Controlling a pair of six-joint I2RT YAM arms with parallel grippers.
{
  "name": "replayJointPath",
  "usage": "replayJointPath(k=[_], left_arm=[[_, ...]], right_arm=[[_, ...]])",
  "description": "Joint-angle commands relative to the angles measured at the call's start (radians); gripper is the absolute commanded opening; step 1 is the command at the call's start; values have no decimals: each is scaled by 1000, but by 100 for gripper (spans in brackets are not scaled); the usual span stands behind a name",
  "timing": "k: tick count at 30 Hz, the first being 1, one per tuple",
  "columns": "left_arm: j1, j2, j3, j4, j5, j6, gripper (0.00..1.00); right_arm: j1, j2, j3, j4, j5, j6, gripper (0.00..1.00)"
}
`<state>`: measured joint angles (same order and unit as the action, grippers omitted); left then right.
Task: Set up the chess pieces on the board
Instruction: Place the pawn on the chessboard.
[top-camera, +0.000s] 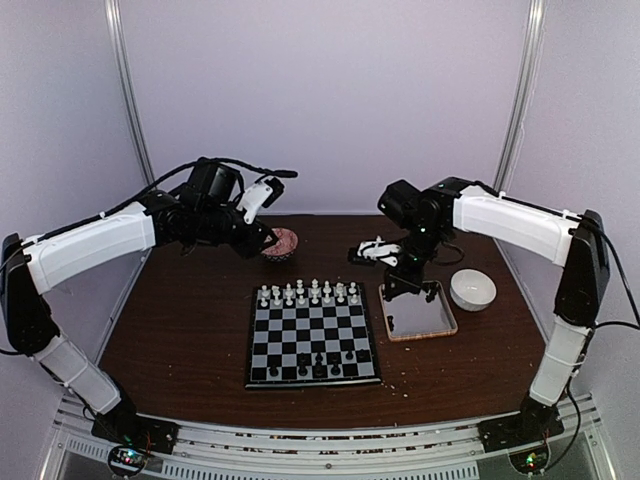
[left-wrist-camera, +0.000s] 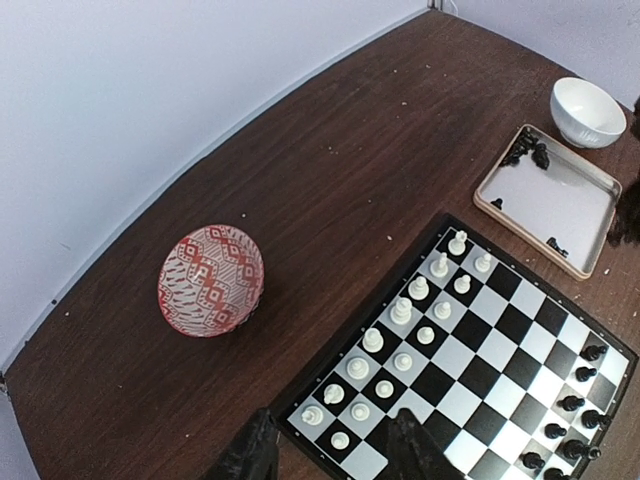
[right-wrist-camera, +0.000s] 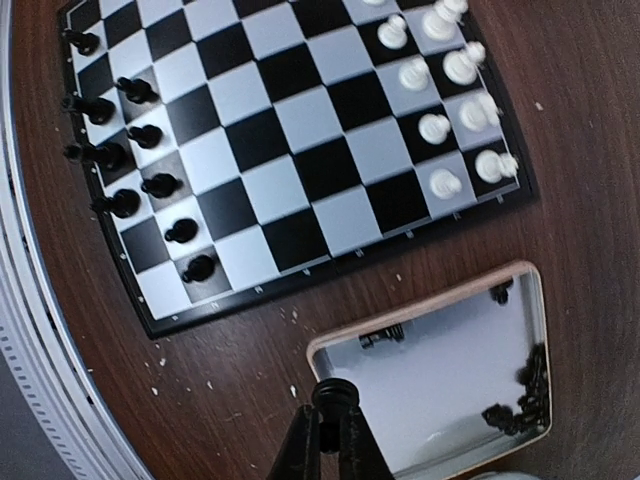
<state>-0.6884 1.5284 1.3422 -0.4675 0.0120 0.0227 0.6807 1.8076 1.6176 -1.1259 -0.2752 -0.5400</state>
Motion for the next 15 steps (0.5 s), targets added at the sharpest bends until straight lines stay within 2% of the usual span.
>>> replayJointPath(k=[1, 9, 15], left_arm=[[12, -41, 3, 41, -14, -15, 39], [19, -73, 0, 40, -32, -13, 39], [20, -85, 0, 35, -41, -15, 39]], right_arm=[[87, 116, 136, -78, -38, 0, 5], [212, 329, 379, -145, -45, 20, 6], [260, 413, 428, -150, -52, 21, 6]])
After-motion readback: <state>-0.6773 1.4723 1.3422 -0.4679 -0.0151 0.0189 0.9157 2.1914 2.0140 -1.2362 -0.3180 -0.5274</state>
